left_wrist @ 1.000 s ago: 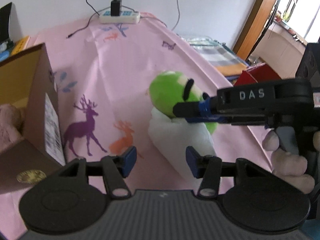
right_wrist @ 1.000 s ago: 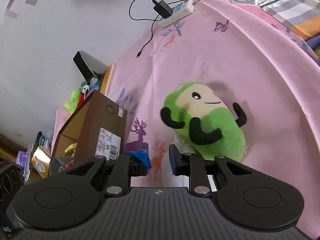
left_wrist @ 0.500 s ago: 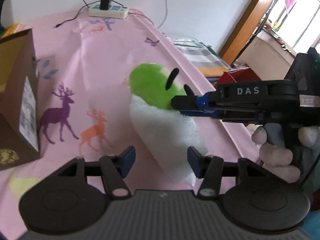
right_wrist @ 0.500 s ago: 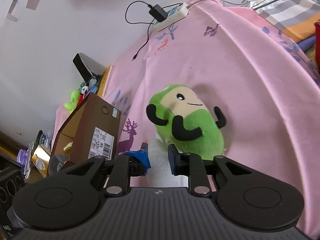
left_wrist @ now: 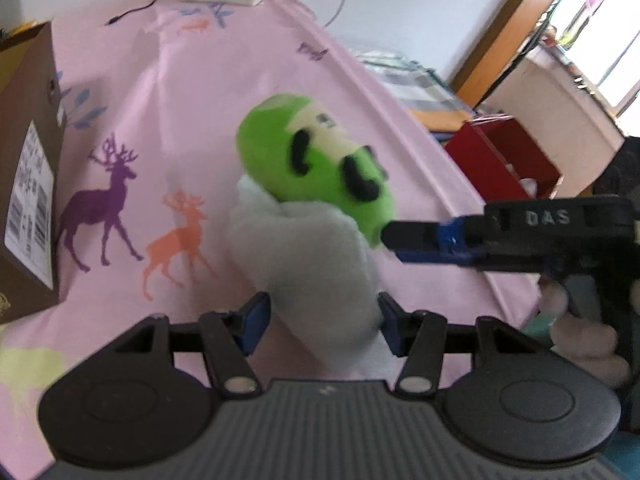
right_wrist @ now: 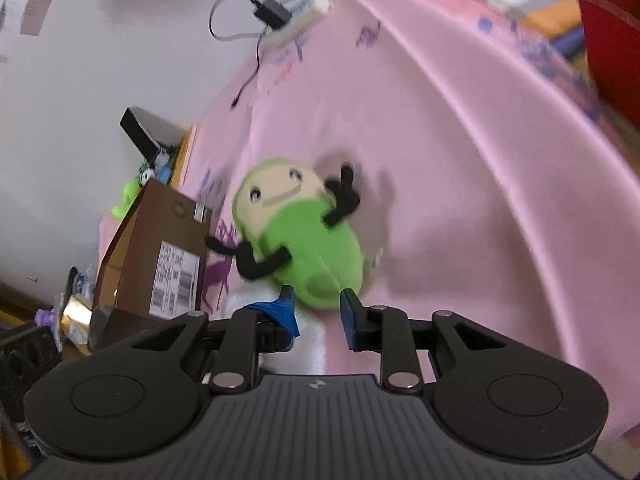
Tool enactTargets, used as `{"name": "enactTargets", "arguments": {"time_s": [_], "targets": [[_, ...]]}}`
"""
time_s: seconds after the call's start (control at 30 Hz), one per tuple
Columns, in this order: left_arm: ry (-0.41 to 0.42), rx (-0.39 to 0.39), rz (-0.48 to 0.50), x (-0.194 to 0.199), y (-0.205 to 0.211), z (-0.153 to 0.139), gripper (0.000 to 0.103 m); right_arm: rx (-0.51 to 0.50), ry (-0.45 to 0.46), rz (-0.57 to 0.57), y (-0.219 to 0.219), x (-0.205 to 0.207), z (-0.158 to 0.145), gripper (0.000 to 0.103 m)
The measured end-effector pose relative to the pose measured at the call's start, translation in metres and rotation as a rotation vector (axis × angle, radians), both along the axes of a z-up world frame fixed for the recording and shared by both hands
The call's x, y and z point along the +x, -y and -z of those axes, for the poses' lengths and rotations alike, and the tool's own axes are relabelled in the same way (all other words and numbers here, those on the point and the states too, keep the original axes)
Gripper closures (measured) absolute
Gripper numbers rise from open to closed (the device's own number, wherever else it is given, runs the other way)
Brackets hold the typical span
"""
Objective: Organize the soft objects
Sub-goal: 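Reach the right gripper to the white fluffy cloth under the green plush, then grasp the white fluffy cloth with the right gripper and lift it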
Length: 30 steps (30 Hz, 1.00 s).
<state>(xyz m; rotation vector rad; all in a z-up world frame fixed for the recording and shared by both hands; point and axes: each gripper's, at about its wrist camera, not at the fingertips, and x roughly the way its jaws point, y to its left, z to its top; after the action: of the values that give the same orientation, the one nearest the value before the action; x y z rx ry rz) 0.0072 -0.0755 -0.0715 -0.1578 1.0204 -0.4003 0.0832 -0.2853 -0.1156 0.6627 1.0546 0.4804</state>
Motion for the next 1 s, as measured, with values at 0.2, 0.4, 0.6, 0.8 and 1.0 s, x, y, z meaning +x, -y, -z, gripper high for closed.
{"name": "enactTargets", "arguments": {"time_s": [0.2,0.4,0.6,0.8,1.0], "targets": [[-0.009,-0.003,-0.009,0.002,-0.006,0.007,0.042,0.023,-0.030,-0.035,-0.020,0.001,0.010,0.094],[-0.004,-0.024,-0.041,-0.001,-0.021,0.009,0.042,0.077,-0.032,-0.077,-0.037,0.009,0.016,0.092],[0.016,-0.040,-0.052,-0.008,-0.029,0.009,0.042,0.076,0.006,-0.123,-0.050,0.009,0.015,0.092],[0.057,-0.026,-0.043,-0.011,-0.030,0.002,0.042,0.074,0.032,-0.185,-0.055,0.012,0.010,0.092],[0.150,0.027,-0.055,-0.019,-0.036,-0.016,0.042,0.153,0.031,-0.227,-0.061,0.007,0.008,0.094]]}}
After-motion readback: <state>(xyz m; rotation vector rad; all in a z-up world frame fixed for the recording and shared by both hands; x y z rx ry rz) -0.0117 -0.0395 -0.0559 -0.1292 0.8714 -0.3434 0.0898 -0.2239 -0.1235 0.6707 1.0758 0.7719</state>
